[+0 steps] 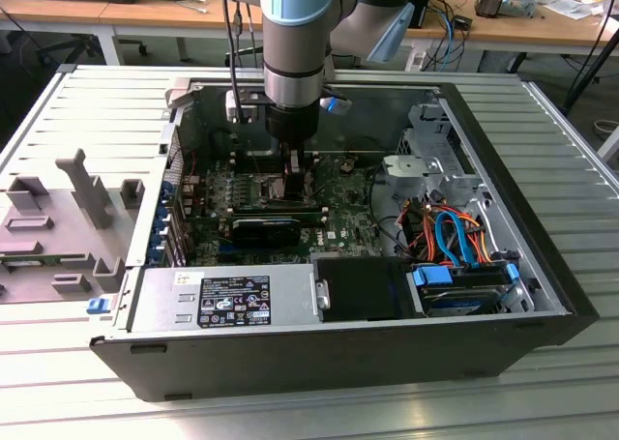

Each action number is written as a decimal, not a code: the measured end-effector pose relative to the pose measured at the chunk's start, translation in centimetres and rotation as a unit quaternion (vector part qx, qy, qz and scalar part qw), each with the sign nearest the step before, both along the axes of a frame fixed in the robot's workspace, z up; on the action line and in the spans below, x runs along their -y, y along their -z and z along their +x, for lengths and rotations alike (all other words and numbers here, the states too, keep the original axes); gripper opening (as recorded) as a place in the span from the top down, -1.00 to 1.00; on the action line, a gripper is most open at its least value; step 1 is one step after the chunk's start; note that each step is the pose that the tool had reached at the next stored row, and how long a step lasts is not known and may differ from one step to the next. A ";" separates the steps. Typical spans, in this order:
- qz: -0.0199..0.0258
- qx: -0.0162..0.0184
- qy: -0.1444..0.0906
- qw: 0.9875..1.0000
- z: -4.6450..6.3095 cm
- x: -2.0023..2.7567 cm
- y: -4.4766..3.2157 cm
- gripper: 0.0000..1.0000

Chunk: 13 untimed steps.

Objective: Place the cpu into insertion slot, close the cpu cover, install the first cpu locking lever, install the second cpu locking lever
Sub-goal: 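Place the cpu into insertion slot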

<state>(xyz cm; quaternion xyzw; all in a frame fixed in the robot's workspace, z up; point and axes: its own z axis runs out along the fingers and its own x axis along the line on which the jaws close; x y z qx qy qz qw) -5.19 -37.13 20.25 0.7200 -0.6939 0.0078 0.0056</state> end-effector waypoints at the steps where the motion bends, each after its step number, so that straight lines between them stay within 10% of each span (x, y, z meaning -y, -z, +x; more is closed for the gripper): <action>1: 0.000 0.000 0.000 1.000 0.0 -0.01 0.02 -0.08; 13: 0.000 0.001 0.000 1.000 0.0 -0.01 -0.27 -0.08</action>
